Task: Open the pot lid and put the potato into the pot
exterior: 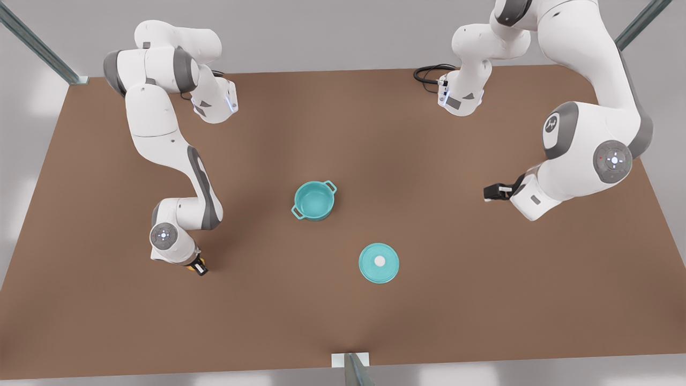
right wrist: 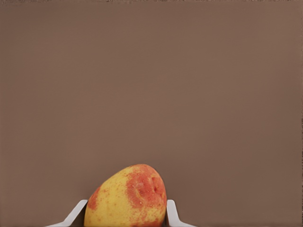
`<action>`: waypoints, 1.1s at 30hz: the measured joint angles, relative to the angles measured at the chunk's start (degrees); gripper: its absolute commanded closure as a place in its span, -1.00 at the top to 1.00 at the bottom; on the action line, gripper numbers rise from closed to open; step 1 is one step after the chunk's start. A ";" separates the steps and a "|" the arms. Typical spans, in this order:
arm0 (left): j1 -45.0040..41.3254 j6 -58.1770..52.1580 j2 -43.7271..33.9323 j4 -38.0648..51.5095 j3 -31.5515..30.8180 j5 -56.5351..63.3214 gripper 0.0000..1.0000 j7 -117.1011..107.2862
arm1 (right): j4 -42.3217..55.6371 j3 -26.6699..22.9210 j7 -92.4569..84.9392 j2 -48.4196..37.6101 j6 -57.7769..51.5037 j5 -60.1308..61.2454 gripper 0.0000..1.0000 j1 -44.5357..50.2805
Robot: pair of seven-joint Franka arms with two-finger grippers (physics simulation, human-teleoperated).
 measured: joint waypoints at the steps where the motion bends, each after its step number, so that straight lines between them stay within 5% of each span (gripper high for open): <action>1: 0.05 -0.04 0.01 0.00 0.01 0.00 1.00 0.58 | 0.00 -0.01 0.06 -0.08 -0.01 -0.01 0.34 -0.06; 3: 0.08 -0.10 0.03 0.00 0.01 0.05 1.00 1.65 | -0.01 -0.02 0.14 -0.15 0.00 0.03 0.19 -0.09; 16: 0.26 -0.23 0.03 0.00 0.02 0.06 1.00 6.36 | -0.28 -0.09 0.10 -3.00 -0.55 0.39 0.13 -0.13; 24: 0.26 -0.25 0.03 0.00 0.02 0.06 1.00 7.95 | -0.70 0.52 0.28 -13.09 -7.69 2.79 0.12 4.65; 33: 0.36 -0.29 0.03 1.23 0.30 0.07 1.00 9.06 | -14.21 0.60 1.92 -26.29 -12.36 3.90 0.12 12.65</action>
